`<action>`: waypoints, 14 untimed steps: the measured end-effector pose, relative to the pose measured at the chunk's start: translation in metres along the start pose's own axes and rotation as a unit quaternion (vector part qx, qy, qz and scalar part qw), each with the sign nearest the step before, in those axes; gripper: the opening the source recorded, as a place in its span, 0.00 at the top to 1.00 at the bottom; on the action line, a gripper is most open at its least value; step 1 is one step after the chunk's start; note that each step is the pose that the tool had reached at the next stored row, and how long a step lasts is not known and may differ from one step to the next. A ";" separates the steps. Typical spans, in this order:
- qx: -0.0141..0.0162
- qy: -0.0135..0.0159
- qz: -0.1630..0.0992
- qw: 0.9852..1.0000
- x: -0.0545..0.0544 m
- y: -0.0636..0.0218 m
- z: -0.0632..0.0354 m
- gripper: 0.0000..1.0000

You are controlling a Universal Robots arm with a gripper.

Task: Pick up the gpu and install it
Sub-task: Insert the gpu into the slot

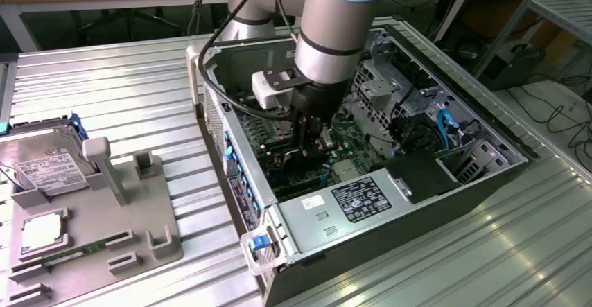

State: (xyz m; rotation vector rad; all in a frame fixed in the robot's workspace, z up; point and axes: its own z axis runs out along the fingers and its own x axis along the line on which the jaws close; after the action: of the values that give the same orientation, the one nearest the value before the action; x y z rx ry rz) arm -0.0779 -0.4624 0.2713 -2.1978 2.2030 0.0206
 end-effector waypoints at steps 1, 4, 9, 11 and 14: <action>0.000 0.000 0.000 1.000 0.000 -0.0001 -0.0044 0.65; 0.000 0.002 0.000 1.000 -0.001 -0.0002 -0.0183 0.65; 0.001 0.004 0.000 1.000 -0.002 -0.0005 -0.0429 0.65; 0.001 0.004 0.000 1.000 -0.002 -0.0005 -0.0455 0.65; 0.001 0.004 0.000 1.000 -0.002 -0.0005 -0.0455 0.73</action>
State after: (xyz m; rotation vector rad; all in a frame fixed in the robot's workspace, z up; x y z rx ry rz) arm -0.0779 -0.4620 0.3168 -2.2014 2.2064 0.0090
